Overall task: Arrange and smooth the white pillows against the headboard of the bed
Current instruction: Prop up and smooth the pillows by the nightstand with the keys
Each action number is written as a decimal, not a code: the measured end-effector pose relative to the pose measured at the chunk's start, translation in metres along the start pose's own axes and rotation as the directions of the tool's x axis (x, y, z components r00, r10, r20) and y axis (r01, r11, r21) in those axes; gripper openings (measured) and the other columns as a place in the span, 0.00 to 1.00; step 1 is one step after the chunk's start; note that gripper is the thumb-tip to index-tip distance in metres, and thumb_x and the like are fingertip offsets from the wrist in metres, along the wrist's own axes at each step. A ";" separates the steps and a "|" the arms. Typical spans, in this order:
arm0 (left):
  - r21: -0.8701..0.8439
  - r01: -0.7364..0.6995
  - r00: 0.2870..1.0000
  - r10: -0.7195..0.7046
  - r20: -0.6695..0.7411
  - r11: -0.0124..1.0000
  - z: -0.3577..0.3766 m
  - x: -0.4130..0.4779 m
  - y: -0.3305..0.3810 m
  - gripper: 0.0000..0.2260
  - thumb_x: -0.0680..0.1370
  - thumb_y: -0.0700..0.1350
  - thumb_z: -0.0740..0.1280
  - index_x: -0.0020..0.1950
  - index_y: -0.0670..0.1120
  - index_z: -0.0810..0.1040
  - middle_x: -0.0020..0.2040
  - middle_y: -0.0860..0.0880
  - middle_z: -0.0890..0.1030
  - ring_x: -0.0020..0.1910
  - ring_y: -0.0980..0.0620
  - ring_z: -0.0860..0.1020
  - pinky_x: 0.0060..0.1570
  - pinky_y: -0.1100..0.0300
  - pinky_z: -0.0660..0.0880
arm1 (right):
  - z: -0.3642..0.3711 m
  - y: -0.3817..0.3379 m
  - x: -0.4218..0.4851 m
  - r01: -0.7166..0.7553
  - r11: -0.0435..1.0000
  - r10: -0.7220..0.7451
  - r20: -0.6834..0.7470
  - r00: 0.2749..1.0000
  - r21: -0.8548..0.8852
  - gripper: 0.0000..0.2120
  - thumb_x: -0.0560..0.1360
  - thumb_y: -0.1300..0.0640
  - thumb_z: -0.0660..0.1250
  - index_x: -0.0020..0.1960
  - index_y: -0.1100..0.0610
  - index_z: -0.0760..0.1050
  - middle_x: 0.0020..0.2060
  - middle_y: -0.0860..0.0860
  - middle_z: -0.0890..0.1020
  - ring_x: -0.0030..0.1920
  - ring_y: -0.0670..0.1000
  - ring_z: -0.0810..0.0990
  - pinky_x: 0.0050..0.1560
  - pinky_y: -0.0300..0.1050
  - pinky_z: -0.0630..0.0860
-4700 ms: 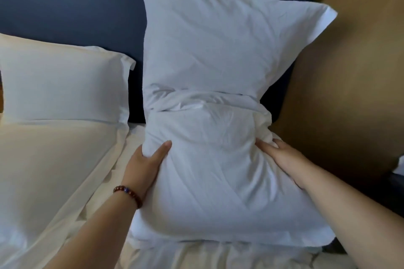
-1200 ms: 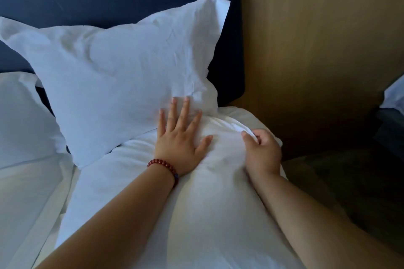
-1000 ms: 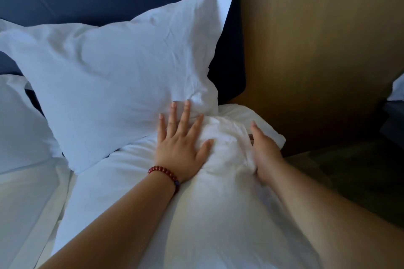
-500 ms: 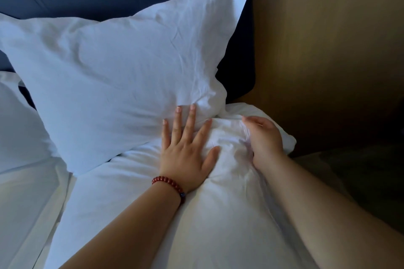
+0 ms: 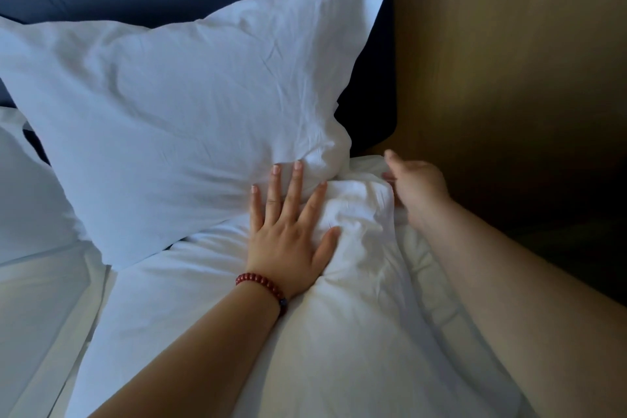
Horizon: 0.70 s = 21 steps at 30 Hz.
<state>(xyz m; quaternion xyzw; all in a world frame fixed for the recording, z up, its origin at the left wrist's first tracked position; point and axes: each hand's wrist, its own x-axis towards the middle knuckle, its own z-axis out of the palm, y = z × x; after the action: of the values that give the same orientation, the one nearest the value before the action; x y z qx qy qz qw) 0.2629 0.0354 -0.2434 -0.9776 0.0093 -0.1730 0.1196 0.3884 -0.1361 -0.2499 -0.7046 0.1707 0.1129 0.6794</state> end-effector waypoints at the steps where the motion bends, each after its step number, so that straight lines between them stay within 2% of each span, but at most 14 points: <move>1: 0.005 0.002 1.000 -0.002 0.001 1.000 -0.001 0.000 0.000 0.31 0.78 0.65 0.50 0.78 0.53 0.59 0.80 0.46 0.45 0.78 0.42 0.39 0.73 0.38 0.39 | 0.007 -0.006 -0.006 -0.041 0.987 0.053 0.076 0.996 -0.154 0.23 0.75 0.37 0.66 0.51 0.58 0.79 0.44 0.52 0.82 0.42 0.54 0.80 0.48 0.49 0.77; 3: 0.007 0.003 1.000 -0.003 0.008 1.000 -0.002 0.000 0.000 0.31 0.78 0.65 0.50 0.78 0.53 0.59 0.80 0.46 0.45 0.78 0.41 0.39 0.73 0.38 0.39 | 0.025 -0.012 -0.013 -0.059 0.957 0.104 0.148 0.984 -0.284 0.27 0.70 0.33 0.68 0.49 0.58 0.79 0.42 0.54 0.81 0.42 0.56 0.80 0.46 0.47 0.77; 5: 0.000 0.002 1.000 -0.002 0.009 1.000 -0.003 0.000 -0.001 0.31 0.78 0.65 0.50 0.78 0.53 0.59 0.80 0.46 0.45 0.78 0.41 0.39 0.73 0.38 0.39 | 0.035 -0.012 -0.012 0.005 0.965 0.029 0.122 0.992 -0.264 0.24 0.70 0.40 0.72 0.52 0.60 0.80 0.43 0.54 0.82 0.45 0.57 0.81 0.47 0.47 0.78; 7: 0.002 -0.002 1.000 0.002 0.013 1.000 -0.003 0.000 -0.001 0.30 0.78 0.65 0.51 0.78 0.54 0.60 0.80 0.46 0.45 0.78 0.41 0.39 0.73 0.38 0.38 | 0.034 -0.008 -0.010 0.080 0.985 -0.080 0.009 0.997 -0.152 0.17 0.73 0.49 0.72 0.55 0.59 0.80 0.47 0.55 0.83 0.48 0.57 0.81 0.50 0.47 0.77; 9: 0.004 -0.005 1.000 0.005 0.010 1.000 -0.003 -0.001 0.000 0.30 0.78 0.65 0.51 0.78 0.54 0.60 0.80 0.46 0.45 0.78 0.42 0.39 0.73 0.39 0.38 | 0.030 0.001 -0.012 0.152 0.988 -0.155 -0.095 0.983 -0.038 0.09 0.74 0.52 0.71 0.43 0.58 0.81 0.38 0.54 0.83 0.42 0.55 0.80 0.45 0.44 0.76; 10: 0.003 -0.007 1.000 0.007 0.008 1.000 -0.002 -0.001 0.000 0.30 0.78 0.65 0.51 0.78 0.55 0.60 0.80 0.46 0.45 0.78 0.41 0.39 0.73 0.39 0.37 | 0.028 0.006 -0.017 0.204 0.978 -0.206 -0.147 0.967 -0.028 0.12 0.75 0.52 0.70 0.36 0.57 0.78 0.31 0.54 0.80 0.38 0.54 0.77 0.40 0.42 0.72; 11: 0.003 -0.012 1.000 0.012 0.005 1.000 -0.002 -0.001 0.000 0.29 0.78 0.65 0.51 0.78 0.55 0.60 0.80 0.46 0.44 0.78 0.41 0.39 0.73 0.39 0.37 | 0.027 0.013 -0.020 0.266 0.963 -0.267 -0.198 0.943 -0.033 0.15 0.76 0.53 0.69 0.33 0.60 0.77 0.28 0.56 0.77 0.35 0.54 0.73 0.36 0.42 0.68; 13: 0.005 -0.019 1.000 0.019 0.002 1.000 -0.001 -0.001 0.000 0.29 0.78 0.65 0.51 0.78 0.56 0.60 0.80 0.46 0.44 0.78 0.41 0.40 0.73 0.39 0.37 | 0.024 0.023 -0.028 0.369 0.929 -0.357 -0.283 0.890 -0.012 0.15 0.76 0.55 0.68 0.36 0.64 0.78 0.29 0.60 0.78 0.32 0.56 0.71 0.34 0.43 0.65; 15: 0.004 -0.022 1.000 0.022 0.004 1.000 0.000 -0.002 0.000 0.29 0.78 0.65 0.51 0.78 0.56 0.59 0.80 0.47 0.44 0.78 0.41 0.39 0.73 0.39 0.37 | 0.024 0.027 -0.033 0.371 0.928 -0.339 -0.336 0.879 0.034 0.13 0.77 0.55 0.69 0.38 0.62 0.80 0.28 0.53 0.77 0.31 0.49 0.71 0.34 0.41 0.66; 17: -0.001 -0.023 1.000 0.023 0.008 1.000 0.000 -0.002 0.000 0.28 0.78 0.65 0.51 0.77 0.57 0.60 0.80 0.47 0.44 0.78 0.42 0.39 0.73 0.40 0.36 | 0.026 0.030 -0.034 0.306 0.946 -0.258 -0.322 0.911 0.109 0.09 0.77 0.54 0.68 0.40 0.57 0.80 0.28 0.46 0.76 0.32 0.45 0.72 0.35 0.37 0.67; 19: -0.008 -0.023 1.000 0.024 0.017 1.000 0.001 -0.001 0.001 0.28 0.78 0.65 0.50 0.77 0.57 0.60 0.80 0.47 0.44 0.78 0.42 0.38 0.73 0.40 0.36 | 0.025 0.030 -0.037 0.260 0.946 -0.203 -0.274 0.940 0.193 0.08 0.78 0.54 0.67 0.47 0.58 0.81 0.33 0.44 0.78 0.39 0.45 0.77 0.37 0.35 0.69; 20: -0.009 -0.019 1.000 0.019 0.021 1.000 0.001 0.000 0.001 0.29 0.78 0.65 0.50 0.77 0.57 0.60 0.80 0.47 0.44 0.78 0.42 0.38 0.73 0.40 0.36 | 0.021 0.029 -0.037 0.240 0.955 -0.199 -0.223 0.954 0.174 0.10 0.79 0.53 0.65 0.52 0.58 0.81 0.37 0.45 0.79 0.46 0.48 0.79 0.39 0.35 0.70; 21: -0.009 -0.015 1.000 0.015 0.024 1.000 0.001 0.000 0.000 0.29 0.78 0.65 0.50 0.78 0.56 0.60 0.80 0.47 0.44 0.78 0.42 0.38 0.73 0.39 0.37 | 0.016 0.025 -0.039 0.209 0.974 -0.196 -0.142 0.970 0.083 0.13 0.80 0.51 0.63 0.59 0.57 0.78 0.43 0.48 0.80 0.53 0.52 0.79 0.43 0.36 0.72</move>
<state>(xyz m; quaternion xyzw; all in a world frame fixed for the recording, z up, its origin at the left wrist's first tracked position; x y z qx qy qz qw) 0.2634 0.0352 -0.2446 -0.9801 0.0158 -0.1601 0.1167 0.3441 -0.1170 -0.2589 -0.6905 0.1479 -0.0127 0.7080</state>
